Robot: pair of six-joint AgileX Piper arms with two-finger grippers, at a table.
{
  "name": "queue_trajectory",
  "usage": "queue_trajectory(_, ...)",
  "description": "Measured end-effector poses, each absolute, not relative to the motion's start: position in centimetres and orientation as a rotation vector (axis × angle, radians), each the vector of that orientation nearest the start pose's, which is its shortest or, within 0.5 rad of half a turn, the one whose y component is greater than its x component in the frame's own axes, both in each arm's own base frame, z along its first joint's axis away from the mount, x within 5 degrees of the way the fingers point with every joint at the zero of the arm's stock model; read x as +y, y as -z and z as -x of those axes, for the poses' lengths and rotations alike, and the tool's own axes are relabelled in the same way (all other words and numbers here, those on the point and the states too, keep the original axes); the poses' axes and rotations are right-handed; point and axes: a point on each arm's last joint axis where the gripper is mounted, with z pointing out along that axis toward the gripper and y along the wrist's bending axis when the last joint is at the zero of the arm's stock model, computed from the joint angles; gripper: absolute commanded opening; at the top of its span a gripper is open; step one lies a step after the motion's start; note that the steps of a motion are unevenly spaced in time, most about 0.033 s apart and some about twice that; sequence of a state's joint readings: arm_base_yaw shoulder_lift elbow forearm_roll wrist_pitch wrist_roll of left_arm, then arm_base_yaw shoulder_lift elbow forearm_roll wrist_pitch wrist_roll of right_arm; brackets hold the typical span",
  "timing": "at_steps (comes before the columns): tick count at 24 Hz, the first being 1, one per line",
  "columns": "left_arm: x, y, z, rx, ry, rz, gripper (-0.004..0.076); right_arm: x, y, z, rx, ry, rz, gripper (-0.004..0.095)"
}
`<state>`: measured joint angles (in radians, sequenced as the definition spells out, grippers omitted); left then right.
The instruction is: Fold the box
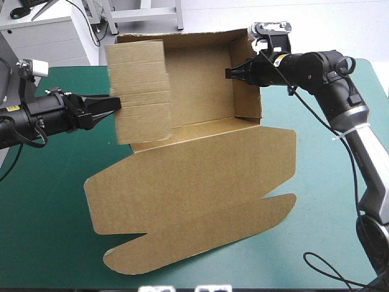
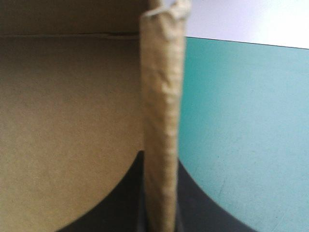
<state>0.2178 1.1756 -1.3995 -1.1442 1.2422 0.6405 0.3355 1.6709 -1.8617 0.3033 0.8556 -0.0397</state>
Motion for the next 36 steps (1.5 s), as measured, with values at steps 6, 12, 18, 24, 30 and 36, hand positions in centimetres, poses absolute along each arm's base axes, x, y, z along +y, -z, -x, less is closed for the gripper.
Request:
queue_trajectory(6, -3.6, -46.3, -20.8, 1.999, 0.835, -0.463, 0.0384, 16.4, -44.0, -34.5, 2.123, -0.511, 0.379, 0.0003)
queue_trajectory(12, -2.9, -45.2, -20.9, 2.154, 0.737, -0.365, 0.0384, 19.3, -43.8, -33.2, 2.108, -0.448, 0.448, 0.0003)
queue_trajectory(18, -2.7, -44.2, -21.2, 2.285, 0.630, -0.217, 0.0384, 21.4, -43.8, -31.9, 2.091, -0.423, 0.493, 0.0003)
queue_trajectory(24, -2.7, -43.0, -22.3, 2.386, 0.508, -0.068, 0.0384, 22.5, -44.5, -31.1, 2.078, -0.422, 0.530, 0.0003)
queue_trajectory(30, -2.5, -42.3, -23.6, 2.399, 0.442, -0.042, 0.0380, 22.6, -45.1, -30.5, 2.105, -0.432, 0.539, 0.0002)
queue_trajectory(36, -2.4, -42.5, -23.8, 2.367, 0.432, -0.028, 0.0179, 22.5, -45.0, -30.4, 2.129, -0.439, 0.530, 0.0001)
